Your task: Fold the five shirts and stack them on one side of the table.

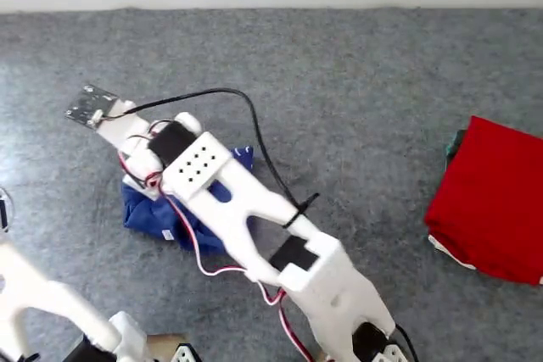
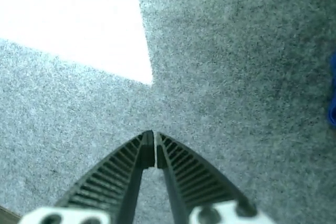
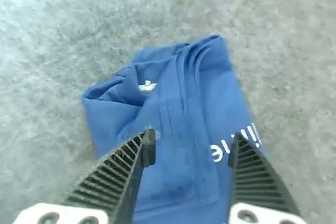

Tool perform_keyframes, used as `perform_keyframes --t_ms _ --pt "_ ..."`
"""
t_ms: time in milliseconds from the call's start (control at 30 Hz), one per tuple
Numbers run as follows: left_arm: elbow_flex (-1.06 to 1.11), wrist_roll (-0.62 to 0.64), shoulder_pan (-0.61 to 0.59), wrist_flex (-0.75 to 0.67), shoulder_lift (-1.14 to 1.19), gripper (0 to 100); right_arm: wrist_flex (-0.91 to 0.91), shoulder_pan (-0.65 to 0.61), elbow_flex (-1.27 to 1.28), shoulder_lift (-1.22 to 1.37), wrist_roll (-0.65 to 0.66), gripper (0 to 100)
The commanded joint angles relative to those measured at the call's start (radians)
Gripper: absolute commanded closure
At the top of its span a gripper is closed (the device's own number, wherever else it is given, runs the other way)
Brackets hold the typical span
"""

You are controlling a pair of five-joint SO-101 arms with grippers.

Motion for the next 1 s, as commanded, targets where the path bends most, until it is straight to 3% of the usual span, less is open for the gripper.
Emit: perform_keyframes --t_ms 0,100,233,533,700,967 --pt "-0.01 -0.002 0.006 -0.011 -0.011 98 0.151 0.002 -0.249 0.016 -0.008 77.1" --pt "-0.01 -0.002 0.006 -0.011 -0.011 98 0.286 0.051 -0.35 0.051 -0.005 83.5" --pt "-0.013 -0.002 0.003 -0.008 -0.012 98 0.341 0.153 -0.334 0.097 0.118 99.5" --pt "-0.01 0.0 -0.086 0.009 -0.098 98 0.341 0.286 -0.117 0.11 0.19 98.9" --pt "-0.008 0.0 -0.143 0.06 -0.178 98 0.325 0.196 -0.071 0.134 0.189 98.9" --pt "-0.008 0.0 -0.149 0.11 -0.222 98 0.15 -0.038 -0.091 0.252 0.189 98.9"
